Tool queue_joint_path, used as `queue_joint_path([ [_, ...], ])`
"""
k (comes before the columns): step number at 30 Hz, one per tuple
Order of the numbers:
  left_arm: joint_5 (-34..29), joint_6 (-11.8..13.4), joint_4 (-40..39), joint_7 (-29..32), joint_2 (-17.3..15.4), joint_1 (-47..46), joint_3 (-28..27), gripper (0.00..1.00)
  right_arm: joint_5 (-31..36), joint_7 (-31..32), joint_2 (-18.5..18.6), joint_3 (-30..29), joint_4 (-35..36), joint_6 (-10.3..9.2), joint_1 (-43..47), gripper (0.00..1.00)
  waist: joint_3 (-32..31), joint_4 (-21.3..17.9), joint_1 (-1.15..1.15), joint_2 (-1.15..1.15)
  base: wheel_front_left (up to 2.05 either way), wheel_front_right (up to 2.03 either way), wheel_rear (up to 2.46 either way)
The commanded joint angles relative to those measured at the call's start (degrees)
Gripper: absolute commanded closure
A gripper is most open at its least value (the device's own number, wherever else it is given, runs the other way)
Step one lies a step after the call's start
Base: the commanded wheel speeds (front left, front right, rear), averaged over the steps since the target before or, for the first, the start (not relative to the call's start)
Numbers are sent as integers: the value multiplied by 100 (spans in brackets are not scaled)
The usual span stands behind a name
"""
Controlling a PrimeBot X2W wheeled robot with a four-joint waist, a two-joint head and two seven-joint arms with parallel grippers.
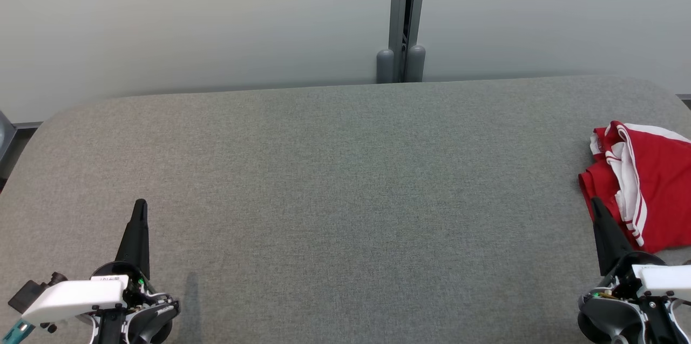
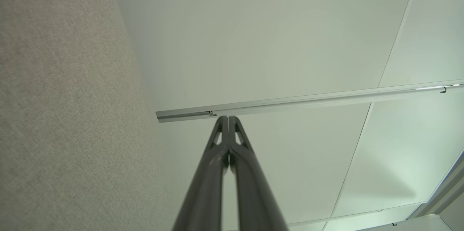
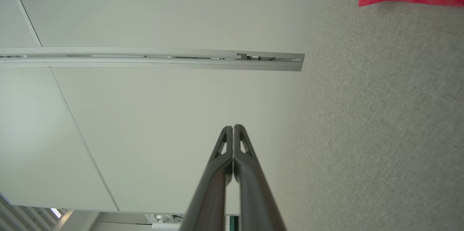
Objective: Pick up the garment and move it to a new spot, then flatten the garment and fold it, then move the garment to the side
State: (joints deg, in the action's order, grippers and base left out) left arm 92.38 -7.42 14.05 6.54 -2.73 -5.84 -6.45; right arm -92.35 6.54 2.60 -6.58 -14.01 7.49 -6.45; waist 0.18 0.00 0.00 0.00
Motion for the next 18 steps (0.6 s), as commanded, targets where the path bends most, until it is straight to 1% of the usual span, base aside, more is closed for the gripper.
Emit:
queue_joint_path([
  [1, 9, -20, -18, 19, -29, -74, -21, 100, -14, 19, 53, -2, 20, 1, 52, 100, 0, 0, 0, 0, 0, 0, 0],
  [18, 9, -20, -18, 19, -29, -74, -21, 100, -14, 19, 53, -3, 20, 1, 52, 100, 0, 0, 0, 0, 0, 0, 0],
])
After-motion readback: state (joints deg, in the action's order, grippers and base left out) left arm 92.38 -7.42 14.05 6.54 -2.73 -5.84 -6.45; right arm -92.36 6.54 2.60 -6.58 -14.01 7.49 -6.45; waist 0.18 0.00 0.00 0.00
